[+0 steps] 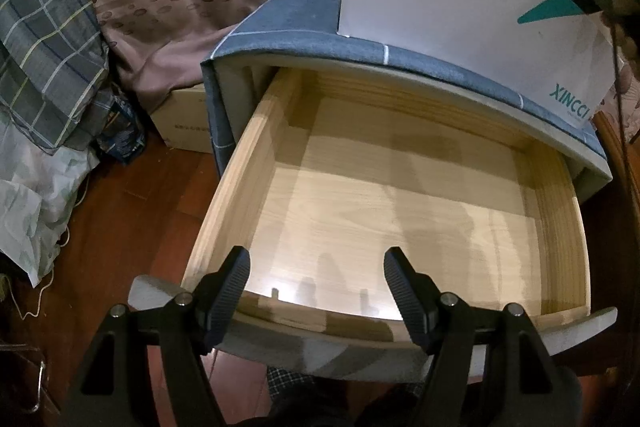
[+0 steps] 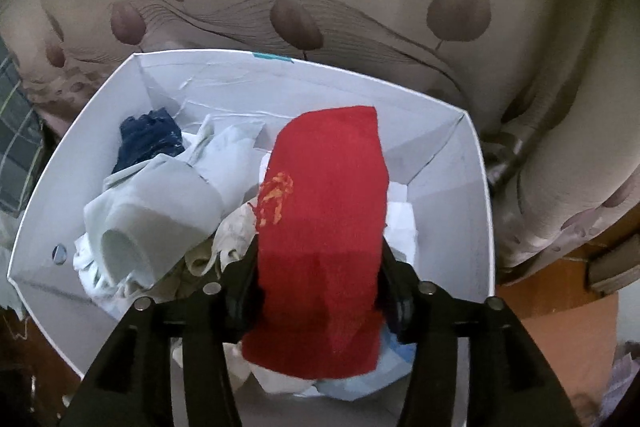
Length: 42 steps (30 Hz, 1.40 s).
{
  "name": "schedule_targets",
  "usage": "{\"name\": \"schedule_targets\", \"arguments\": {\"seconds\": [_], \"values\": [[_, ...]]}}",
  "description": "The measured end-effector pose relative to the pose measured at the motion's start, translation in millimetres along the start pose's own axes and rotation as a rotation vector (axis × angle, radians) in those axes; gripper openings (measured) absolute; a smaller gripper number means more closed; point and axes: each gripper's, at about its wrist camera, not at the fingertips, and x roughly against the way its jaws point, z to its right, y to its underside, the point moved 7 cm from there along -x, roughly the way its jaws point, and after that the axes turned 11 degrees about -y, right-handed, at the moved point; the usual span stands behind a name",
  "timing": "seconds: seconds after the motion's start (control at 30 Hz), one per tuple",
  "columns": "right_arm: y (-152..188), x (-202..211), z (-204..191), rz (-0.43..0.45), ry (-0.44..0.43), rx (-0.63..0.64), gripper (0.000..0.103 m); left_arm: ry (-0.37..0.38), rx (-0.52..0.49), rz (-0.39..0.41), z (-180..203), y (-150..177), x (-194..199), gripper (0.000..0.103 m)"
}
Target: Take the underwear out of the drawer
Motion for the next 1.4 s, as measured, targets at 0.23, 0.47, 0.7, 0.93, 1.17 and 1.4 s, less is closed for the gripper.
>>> {"name": "schedule_targets", "arguments": {"seconds": [0.23, 0.47, 0.7, 0.93, 1.17, 1.4], "values": [[1.7, -0.7, -0.3, 0.024, 0.020, -0.021, 0.073, 0.008, 0.001, -0.004, 0.6, 0.4, 1.0, 0.071], [-1.6, 26.1, -8.2, 0.083, 0.020, 0.036, 0.091, 0.001, -0.003, -0.002, 2.2, 1.2, 2.6, 0.071], [-4.8, 84.8, -26.4, 0.207, -0.017, 0.076, 0.099, -0.007, -0.011, -0.001, 5.3, 1.7, 2.1, 0.071], [28.4, 159.2, -45.4, 0.320, -0.091, 0.101, 0.103, -0.015, -0.017, 0.005, 7.0, 2.0, 2.4, 0.071], [107.3, 192.8, -43.7, 0.352, -0.114, 0.070, 0.103, -0.022, -0.009, 0.018, 5.1, 2.4, 9.4, 0.071], [211.5, 134.8, -36.2, 0.208, -0.113, 0.001, 0.103, -0.019, -0.043, 0.023, 6.9, 4.4, 17.9, 0.071]]}}
